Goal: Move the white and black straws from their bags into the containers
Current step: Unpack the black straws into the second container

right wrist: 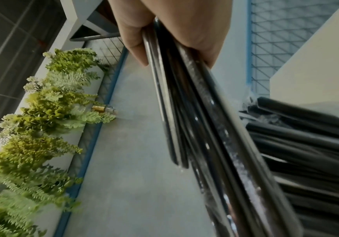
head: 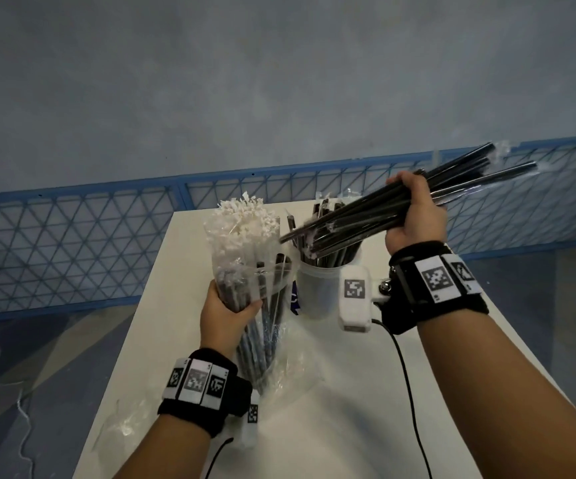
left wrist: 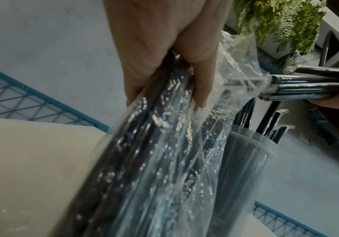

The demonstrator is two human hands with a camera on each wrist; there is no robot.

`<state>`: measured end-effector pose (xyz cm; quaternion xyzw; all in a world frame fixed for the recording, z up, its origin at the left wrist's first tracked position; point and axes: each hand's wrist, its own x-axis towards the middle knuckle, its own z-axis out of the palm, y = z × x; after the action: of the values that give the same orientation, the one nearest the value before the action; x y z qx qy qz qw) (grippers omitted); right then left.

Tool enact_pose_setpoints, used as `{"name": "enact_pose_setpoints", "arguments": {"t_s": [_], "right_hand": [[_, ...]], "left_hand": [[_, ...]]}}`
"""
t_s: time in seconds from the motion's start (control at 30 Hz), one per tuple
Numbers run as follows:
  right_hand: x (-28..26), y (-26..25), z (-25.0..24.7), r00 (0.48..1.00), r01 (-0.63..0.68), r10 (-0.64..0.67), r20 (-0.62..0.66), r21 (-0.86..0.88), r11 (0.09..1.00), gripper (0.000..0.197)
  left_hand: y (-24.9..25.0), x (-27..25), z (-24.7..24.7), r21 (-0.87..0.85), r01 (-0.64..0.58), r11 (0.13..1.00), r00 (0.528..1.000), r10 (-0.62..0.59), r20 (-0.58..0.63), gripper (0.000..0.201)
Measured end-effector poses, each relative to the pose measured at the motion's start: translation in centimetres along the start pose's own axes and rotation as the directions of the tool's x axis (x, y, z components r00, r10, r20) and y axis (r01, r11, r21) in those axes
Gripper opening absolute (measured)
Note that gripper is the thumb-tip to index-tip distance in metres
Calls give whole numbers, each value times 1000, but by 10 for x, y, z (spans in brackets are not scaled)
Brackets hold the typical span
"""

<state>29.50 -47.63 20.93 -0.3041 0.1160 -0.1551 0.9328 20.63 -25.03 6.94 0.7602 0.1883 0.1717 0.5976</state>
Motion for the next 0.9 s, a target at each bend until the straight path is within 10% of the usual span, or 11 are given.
{"name": "enact_pose_setpoints", "arguments": {"t_s": [0.27, 0.77, 0.9], "right_hand": [[1, 15, 6, 964, 267, -247, 102, -331, 905, 24], [8, 100, -38, 922, 286, 107, 373, -839, 463, 34], [1, 94, -29, 908, 349, 37, 417, -804, 481, 55]], "left_hand": [[3, -5, 1, -129, 49, 990, 999, -48, 10, 70], [-2, -7, -2, -116, 27, 993, 999, -22, 45, 54], [-4, -6, -2, -122, 43, 992, 998, -37, 49, 54]]}}
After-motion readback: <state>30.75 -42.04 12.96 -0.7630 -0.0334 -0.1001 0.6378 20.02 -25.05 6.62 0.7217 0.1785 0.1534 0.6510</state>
